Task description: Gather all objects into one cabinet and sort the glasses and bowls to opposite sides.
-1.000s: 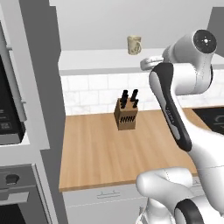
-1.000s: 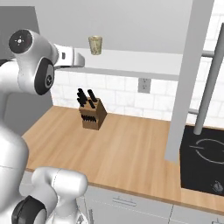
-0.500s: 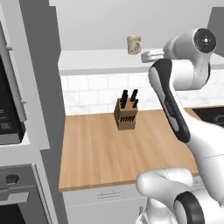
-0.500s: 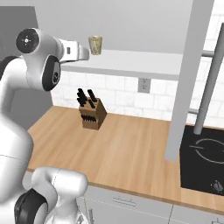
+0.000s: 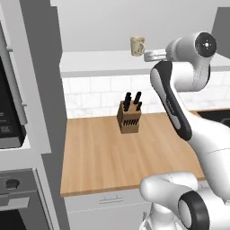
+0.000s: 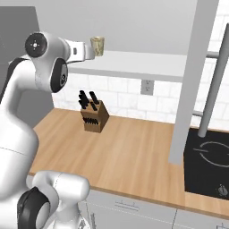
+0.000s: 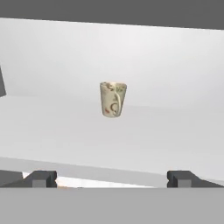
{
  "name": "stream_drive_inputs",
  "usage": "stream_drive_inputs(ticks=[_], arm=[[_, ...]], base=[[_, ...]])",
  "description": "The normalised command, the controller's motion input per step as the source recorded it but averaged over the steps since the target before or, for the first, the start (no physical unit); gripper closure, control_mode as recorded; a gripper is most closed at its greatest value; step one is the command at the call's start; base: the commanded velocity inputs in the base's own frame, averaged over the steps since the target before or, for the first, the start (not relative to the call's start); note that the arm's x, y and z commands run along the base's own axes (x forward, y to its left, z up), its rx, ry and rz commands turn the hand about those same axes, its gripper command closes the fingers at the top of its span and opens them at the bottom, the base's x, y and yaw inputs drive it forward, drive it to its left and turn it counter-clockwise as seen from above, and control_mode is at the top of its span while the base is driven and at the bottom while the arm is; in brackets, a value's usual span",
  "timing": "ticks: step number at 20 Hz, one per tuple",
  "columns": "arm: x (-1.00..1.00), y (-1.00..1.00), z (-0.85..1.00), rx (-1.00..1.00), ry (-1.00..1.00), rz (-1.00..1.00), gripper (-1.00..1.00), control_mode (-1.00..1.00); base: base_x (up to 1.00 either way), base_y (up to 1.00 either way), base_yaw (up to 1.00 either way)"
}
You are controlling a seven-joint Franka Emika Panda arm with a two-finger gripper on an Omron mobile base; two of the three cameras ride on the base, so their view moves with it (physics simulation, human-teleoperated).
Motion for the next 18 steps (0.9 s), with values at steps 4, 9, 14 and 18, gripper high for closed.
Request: stream_drive_inputs(ticks=[4, 9, 14, 18], arm=[[0.08, 0.00, 0.24, 0.00, 0.01, 0.00, -1.00, -1.00], [0.04, 0.00, 0.27, 0.00, 0.05, 0.00, -1.00, -1.00], [0.07, 0.00, 0.01, 0.00, -0.01, 0.00, -1.00, -1.00], [0.07, 0.00, -0.04, -0.01, -0.07, 0.00, -1.00, -1.00]], base=[[0.00, 0.00, 0.00], [0.00, 0.00, 0.00], [0.00, 0.00, 0.00], [0.00, 0.00, 0.00]])
